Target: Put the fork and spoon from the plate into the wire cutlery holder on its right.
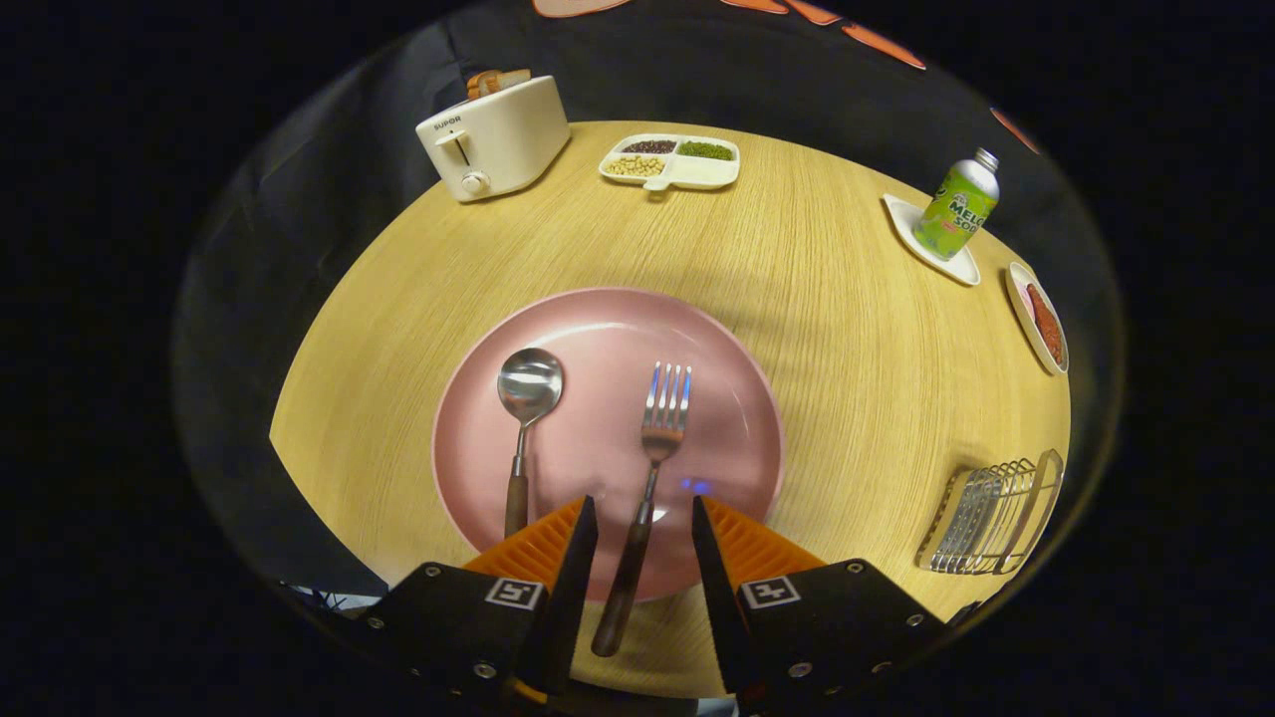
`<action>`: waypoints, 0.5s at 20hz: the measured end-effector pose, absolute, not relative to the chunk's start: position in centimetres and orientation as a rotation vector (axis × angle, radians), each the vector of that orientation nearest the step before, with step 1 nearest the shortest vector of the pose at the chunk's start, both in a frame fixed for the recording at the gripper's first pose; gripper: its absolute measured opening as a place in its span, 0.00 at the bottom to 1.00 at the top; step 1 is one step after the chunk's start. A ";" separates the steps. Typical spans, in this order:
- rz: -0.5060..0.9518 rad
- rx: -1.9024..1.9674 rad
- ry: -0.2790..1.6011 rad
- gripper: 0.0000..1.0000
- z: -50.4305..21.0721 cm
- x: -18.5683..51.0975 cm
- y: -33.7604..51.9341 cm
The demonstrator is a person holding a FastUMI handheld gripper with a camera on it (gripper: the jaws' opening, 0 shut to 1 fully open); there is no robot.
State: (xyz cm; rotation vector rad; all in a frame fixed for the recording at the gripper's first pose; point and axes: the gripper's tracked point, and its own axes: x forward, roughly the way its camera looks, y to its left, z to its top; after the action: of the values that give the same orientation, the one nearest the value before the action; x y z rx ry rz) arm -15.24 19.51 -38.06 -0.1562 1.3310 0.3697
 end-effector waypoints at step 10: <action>0.291 -0.154 1.470 0.14 -39.8 -16.8 18.9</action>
State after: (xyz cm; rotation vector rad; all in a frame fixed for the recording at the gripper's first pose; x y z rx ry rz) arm -16.75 18.90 -39.80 -0.1541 1.4702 0.2906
